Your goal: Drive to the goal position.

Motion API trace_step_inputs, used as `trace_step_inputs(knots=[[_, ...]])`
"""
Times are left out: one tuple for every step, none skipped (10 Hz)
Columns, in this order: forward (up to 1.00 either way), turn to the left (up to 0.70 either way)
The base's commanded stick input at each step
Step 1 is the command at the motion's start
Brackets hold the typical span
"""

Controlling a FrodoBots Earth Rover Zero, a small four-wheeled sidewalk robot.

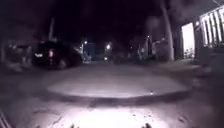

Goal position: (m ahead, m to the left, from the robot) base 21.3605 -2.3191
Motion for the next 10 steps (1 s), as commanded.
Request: trace_step_inputs(knots=[[0.70,0.00],[0.70,0.00],[0.70,0.00],[0.70,0.00],[0.70,0.00],[0.70,0.00],[0.70,0.00],[0.70,0.00],[0.70,0.00],[0.70,0.00]])
